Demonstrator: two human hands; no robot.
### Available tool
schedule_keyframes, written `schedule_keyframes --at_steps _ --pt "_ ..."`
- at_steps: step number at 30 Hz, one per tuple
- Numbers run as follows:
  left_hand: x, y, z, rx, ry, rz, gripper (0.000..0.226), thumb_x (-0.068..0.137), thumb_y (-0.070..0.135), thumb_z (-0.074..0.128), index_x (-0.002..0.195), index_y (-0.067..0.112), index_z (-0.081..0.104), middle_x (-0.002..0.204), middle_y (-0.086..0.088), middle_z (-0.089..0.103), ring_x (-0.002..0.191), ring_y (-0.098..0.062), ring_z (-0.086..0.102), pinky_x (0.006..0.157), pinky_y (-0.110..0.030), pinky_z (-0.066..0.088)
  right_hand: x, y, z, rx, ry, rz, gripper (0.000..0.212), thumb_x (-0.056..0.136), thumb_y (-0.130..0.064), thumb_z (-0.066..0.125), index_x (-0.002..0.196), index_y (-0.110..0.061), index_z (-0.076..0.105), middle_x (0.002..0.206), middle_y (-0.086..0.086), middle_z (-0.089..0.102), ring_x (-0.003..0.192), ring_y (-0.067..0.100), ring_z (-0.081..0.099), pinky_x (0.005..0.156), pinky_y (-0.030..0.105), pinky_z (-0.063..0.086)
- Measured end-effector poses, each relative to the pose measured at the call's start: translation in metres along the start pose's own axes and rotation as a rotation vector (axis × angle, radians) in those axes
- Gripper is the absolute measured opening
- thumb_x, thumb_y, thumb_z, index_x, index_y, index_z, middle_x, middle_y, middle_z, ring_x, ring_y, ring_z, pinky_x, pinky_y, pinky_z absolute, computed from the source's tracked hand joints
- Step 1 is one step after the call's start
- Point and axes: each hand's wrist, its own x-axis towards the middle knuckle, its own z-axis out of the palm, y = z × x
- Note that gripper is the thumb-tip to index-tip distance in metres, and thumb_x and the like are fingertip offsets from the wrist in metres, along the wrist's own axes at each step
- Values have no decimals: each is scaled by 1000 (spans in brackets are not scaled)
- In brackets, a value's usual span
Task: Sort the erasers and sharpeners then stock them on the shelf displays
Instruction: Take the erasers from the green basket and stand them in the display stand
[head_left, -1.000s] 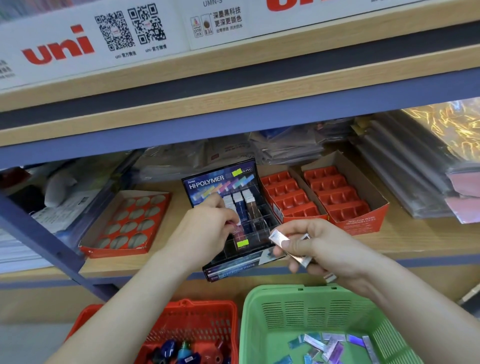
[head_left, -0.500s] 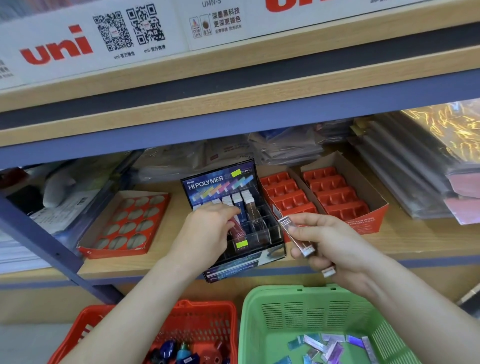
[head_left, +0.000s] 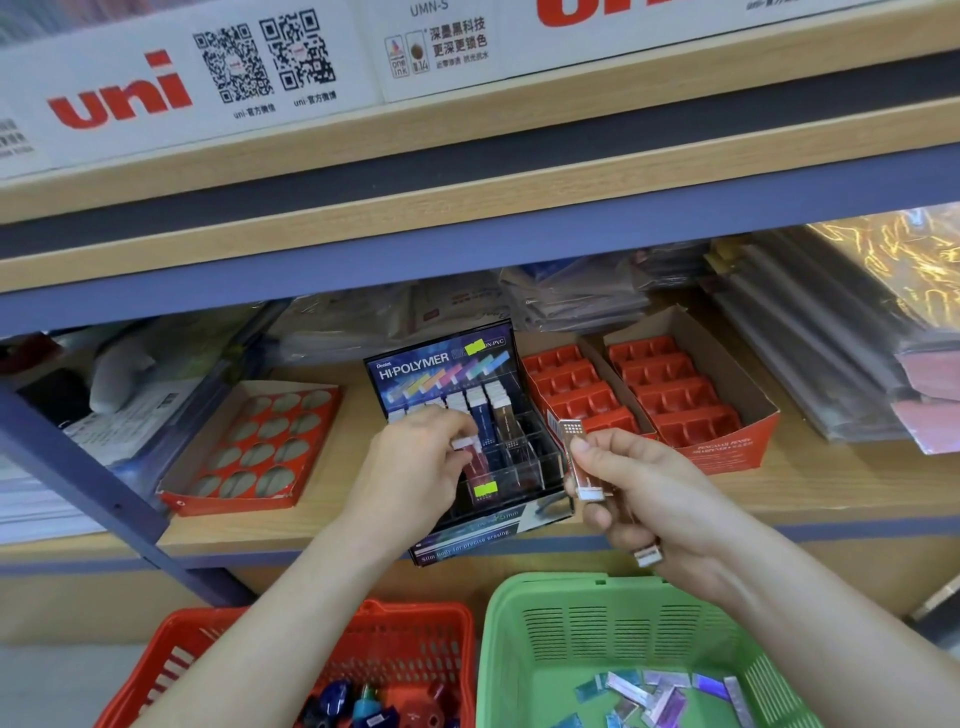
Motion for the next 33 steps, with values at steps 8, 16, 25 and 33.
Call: schedule_keyframes --at_steps 8,16,25,33 --pt "-7 5 7 -5 33 -2 18 89 11 65 104 15 74 95 5 63 89 -13 59 79 -22 47 -7 -3 5 80 32 20 8 95 -14 58 89 -13 53 57 -2 57 61 26 72 29 13 15" --pt "-25 76 -2 -900 -155 -511 25 76 24 78 94 13 64 76 -9 72 67 -22 66 69 -41 56 -13 -3 13 59 15 -48 5 93 -18 61 93 -16 56 67 2 68 50 17 66 31 14 13" --pt "5 57 -13 -827 64 -547 18 85 8 67 82 24 76 76 -1 72 70 -15 61 70 -31 53 -3 2 6 93 7 -9 16 87 -6 66 101 -15 68 76 3 61 53 9 49 36 17 26" --pt "62 13 -4 -350 -64 -361 11 86 17 70 93 25 72 84 12 69 77 0 63 72 -17 50 4 -6 -7 352 127 -24 52 70 28 28 101 -4 56 99 21 52 80 24 56 47 23 43"
